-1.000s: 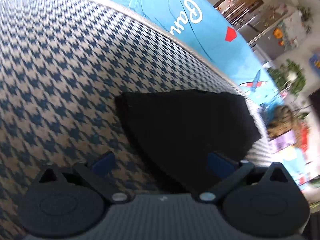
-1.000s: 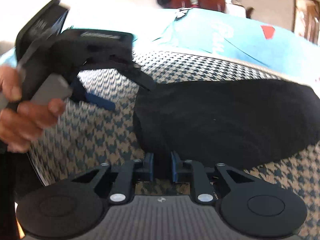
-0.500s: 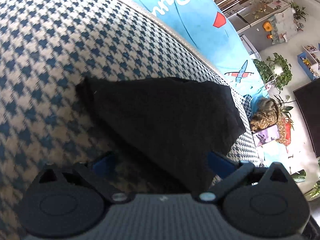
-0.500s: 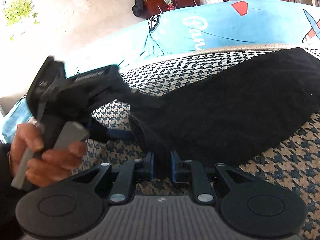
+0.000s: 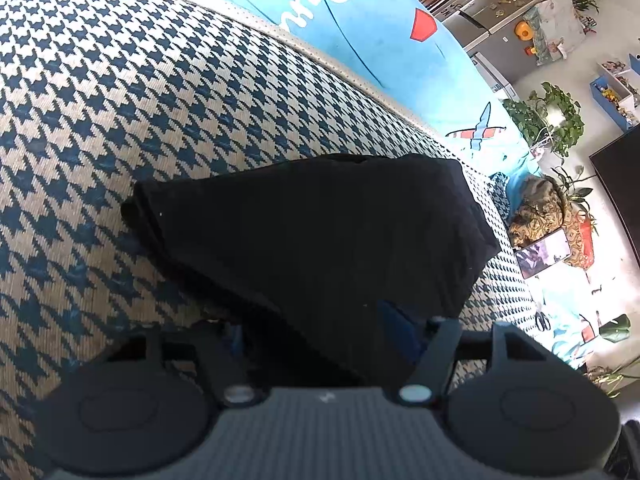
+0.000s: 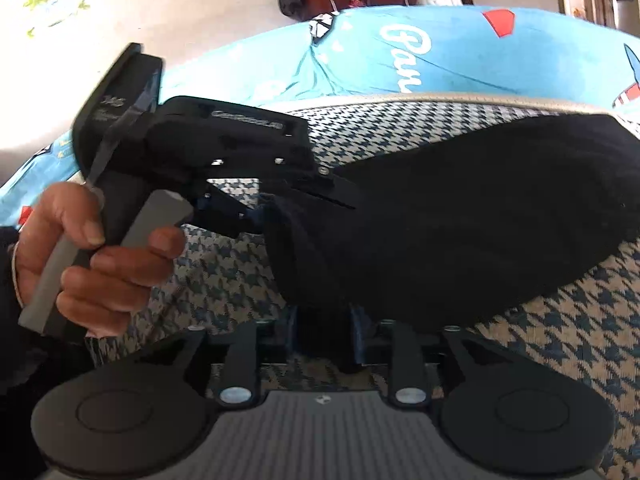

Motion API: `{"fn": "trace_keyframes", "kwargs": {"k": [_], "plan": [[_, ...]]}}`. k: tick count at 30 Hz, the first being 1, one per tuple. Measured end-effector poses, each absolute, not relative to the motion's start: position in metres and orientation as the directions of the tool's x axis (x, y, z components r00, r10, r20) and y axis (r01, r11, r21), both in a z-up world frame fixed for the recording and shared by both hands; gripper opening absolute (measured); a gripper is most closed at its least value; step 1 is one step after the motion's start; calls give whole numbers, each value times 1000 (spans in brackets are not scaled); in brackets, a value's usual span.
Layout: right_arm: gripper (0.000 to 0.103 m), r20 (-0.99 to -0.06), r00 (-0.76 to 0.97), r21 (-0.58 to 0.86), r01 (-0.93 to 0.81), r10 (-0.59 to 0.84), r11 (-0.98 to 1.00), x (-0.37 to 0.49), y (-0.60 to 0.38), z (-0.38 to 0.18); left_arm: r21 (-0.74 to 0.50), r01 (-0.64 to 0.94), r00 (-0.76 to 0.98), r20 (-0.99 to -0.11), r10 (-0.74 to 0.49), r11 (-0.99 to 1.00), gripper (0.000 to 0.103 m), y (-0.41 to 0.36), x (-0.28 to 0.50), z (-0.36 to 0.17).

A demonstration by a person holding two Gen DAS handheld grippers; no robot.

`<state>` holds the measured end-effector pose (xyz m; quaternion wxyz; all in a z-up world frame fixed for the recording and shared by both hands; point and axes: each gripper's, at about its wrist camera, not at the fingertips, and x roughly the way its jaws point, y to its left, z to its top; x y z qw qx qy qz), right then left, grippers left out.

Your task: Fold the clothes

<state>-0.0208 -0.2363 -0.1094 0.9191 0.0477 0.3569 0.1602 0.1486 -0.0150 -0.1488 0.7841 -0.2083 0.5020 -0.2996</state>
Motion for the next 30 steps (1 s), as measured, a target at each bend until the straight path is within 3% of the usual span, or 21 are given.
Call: {"fn": "trace_keyframes", "kwargs": {"k": [5,10,20,21,23,25,30], "plan": [[55,-623,708,145,-314,333,938,-28,-225,-108,-610,281,307,-674,-672,741,64,-23,148,-146],[56,-626,696,123,-357,352,926,-26,-211,-112,-621,277,301,-668,-680,733,64,-28,150,-144],[55,-618,750,-77,-354,234,932,-10,-180,-131,-647,268,286,-654,-700,714,64,-23,155,-144],[54,-615,756,-88,-347,223,934,-9,-179,-131,-646,268,287,-655,-699,715,64,-22,156,-145],[28,-612,762,-78,-323,210,943,-10,-184,-129,-631,268,292,-667,-686,728,65,-22,156,-146],[12,-609,768,-68,-298,197,952,-10,-190,-126,-611,264,312,-678,-666,746,69,-20,157,-147],[9,-603,776,-20,-246,184,969,-11,-205,-120,-612,231,354,-671,-651,756,72,-14,162,-148]]}}
